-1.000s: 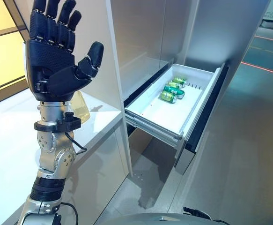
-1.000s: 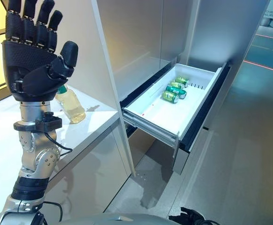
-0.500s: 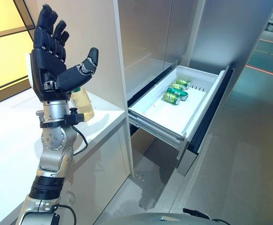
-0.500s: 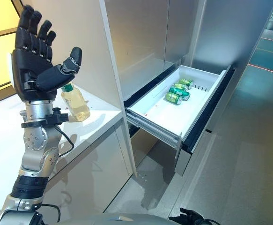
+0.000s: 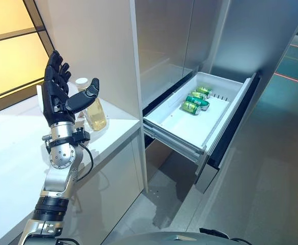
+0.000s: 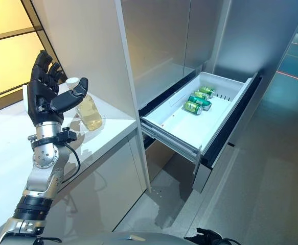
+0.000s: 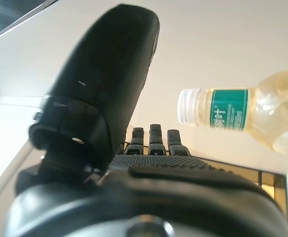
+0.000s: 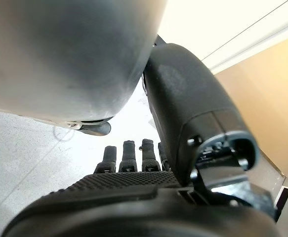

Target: Put drinks into fridge and close the fridge

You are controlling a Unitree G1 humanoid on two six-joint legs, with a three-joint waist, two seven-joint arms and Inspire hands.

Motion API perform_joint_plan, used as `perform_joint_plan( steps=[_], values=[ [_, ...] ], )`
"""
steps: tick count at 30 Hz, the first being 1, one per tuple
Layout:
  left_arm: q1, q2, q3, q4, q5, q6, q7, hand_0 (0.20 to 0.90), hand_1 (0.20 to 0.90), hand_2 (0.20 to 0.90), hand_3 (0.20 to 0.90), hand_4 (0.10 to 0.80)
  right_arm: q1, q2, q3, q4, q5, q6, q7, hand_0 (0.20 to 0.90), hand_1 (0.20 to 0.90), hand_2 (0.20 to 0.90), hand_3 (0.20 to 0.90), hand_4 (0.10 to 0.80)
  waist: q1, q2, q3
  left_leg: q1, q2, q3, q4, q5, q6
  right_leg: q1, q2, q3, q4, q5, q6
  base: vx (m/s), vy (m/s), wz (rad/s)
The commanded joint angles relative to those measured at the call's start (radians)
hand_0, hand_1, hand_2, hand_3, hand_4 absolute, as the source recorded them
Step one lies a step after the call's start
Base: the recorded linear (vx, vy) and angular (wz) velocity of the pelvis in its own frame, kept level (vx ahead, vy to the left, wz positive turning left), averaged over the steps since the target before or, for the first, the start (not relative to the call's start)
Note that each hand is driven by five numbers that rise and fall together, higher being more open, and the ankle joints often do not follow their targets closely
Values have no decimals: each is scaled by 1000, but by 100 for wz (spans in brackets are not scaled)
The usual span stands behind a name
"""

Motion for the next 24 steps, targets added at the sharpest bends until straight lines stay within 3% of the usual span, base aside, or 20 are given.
perform_joint_plan(
  steps=[1,24],
  values=[
    [-129,81,71,17,67,-48,4,900,900,900,900,800,-22,20,23,22,-37,6,30,900,900,900,900,800,-5,1,32,32,-92,6,17,-146,84,-28,48,-64,122,-127,0,0,0,0],
    [-142,78,31,188,68,33,-9,900,900,900,900,800,-19,3,6,-3,-59,34,43,900,900,900,900,800,-31,4,36,42,-92,25,21,-149,84,-26,53,-41,127,-127,4,2,1,-1]
  ],
)
